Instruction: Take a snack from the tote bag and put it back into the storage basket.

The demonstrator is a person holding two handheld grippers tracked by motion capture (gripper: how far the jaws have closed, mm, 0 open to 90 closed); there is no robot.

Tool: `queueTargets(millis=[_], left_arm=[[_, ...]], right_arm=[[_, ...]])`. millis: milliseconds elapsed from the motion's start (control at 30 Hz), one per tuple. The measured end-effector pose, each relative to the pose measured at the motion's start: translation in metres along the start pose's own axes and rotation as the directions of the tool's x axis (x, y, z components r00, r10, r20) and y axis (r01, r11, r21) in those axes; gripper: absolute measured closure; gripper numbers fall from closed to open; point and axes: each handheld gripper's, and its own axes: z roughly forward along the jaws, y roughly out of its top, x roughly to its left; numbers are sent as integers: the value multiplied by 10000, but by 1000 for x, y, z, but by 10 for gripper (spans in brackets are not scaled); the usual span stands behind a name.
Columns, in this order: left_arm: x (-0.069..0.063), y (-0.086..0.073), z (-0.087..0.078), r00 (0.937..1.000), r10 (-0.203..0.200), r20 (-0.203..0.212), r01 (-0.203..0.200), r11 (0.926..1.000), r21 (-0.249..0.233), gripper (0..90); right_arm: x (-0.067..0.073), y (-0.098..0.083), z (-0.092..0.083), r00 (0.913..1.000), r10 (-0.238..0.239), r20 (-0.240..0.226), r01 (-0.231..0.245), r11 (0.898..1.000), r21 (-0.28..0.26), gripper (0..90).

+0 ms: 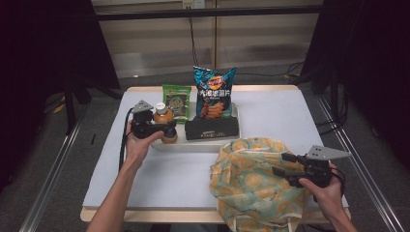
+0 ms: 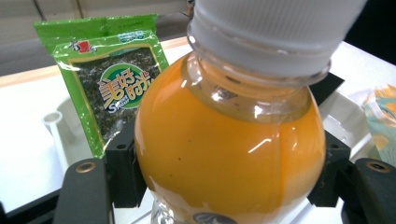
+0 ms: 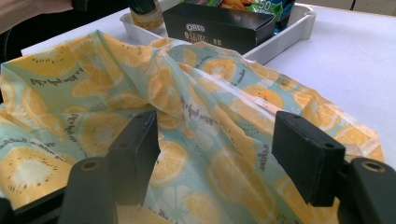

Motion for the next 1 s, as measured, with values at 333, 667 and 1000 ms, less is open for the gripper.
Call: queueTargets(millis=[333, 667, 1000], left_arm=[[19, 3, 8, 9889, 846, 1222, -904, 9950, 427, 303], [26, 13, 16, 9681, 1194, 2203, -1340, 9896, 528, 303], [30, 12, 20, 9476, 1409, 2867, -1674, 9834, 700, 303]], right_arm=[[-2, -1, 1, 9999, 119, 70, -119, 9999, -34, 303], [-2, -2, 0, 9999, 126, 85, -125, 9999, -64, 302], [-1, -2, 0, 9999, 130, 16, -130, 9999, -34, 302]])
